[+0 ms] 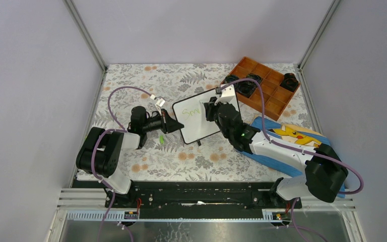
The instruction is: Write a sentence on the whiteboard
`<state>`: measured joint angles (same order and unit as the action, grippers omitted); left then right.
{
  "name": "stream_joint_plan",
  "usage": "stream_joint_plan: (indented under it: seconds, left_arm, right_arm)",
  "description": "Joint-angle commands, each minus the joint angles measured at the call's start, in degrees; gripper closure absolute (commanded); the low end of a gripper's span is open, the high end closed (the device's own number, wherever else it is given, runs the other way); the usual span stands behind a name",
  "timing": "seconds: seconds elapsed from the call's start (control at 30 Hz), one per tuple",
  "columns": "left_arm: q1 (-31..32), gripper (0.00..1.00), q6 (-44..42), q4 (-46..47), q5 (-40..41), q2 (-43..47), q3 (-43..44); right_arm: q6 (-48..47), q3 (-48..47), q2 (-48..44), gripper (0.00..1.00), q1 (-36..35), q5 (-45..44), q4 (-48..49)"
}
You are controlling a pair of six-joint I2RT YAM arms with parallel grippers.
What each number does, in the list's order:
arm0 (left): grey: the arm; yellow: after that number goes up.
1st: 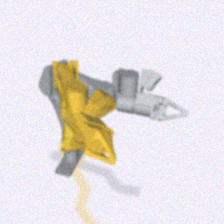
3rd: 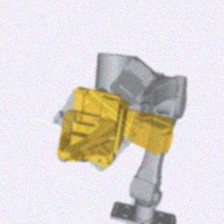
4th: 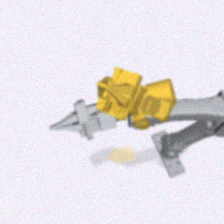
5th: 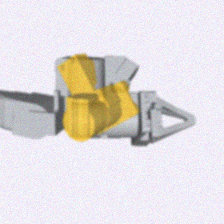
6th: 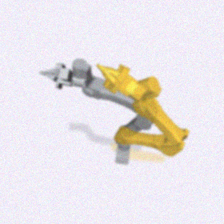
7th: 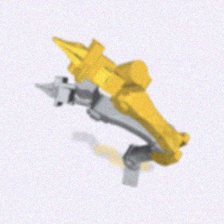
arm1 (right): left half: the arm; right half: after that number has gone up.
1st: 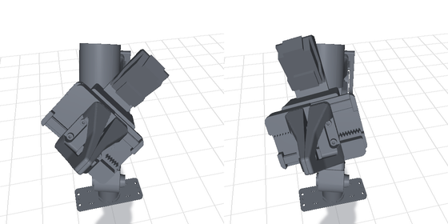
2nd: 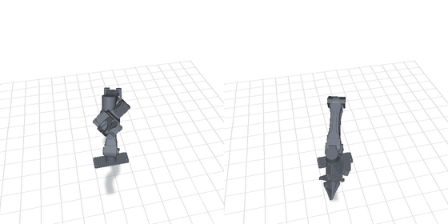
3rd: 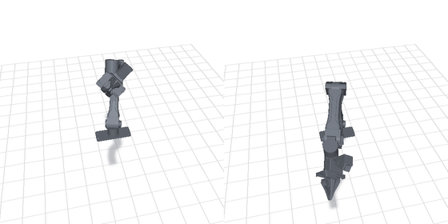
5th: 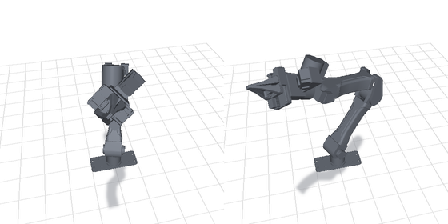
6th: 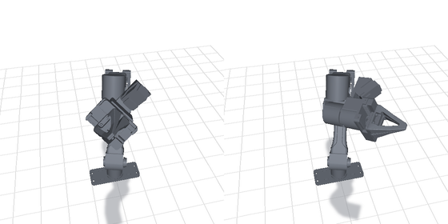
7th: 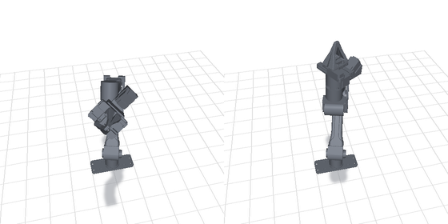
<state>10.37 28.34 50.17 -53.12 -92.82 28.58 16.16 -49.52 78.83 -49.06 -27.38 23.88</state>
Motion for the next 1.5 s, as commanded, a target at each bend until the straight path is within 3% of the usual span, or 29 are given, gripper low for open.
stream_joint_plan:
  seconds: [0.0,1.03,1.47]
  left_arm:
    - [0.2,1.0,-1.4,-4.7,2.6,-0.5,0.3]
    - [0.9,1.0,-2.2,-5.9,2.9,-0.1,0.5]
    - [0.9,1.0,-2.1,-6.0,2.9,-0.1,0.6]
  right_arm:
    - [1.1,1.3,-1.2,1.0,0.7,-0.5,1.2]
    - [3.3,6.8,-5.7,1.0,0.6,-1.2,-3.0]
    - [0.3,6.8,-15.2,1.0,0.6,-0.2,-1.7]
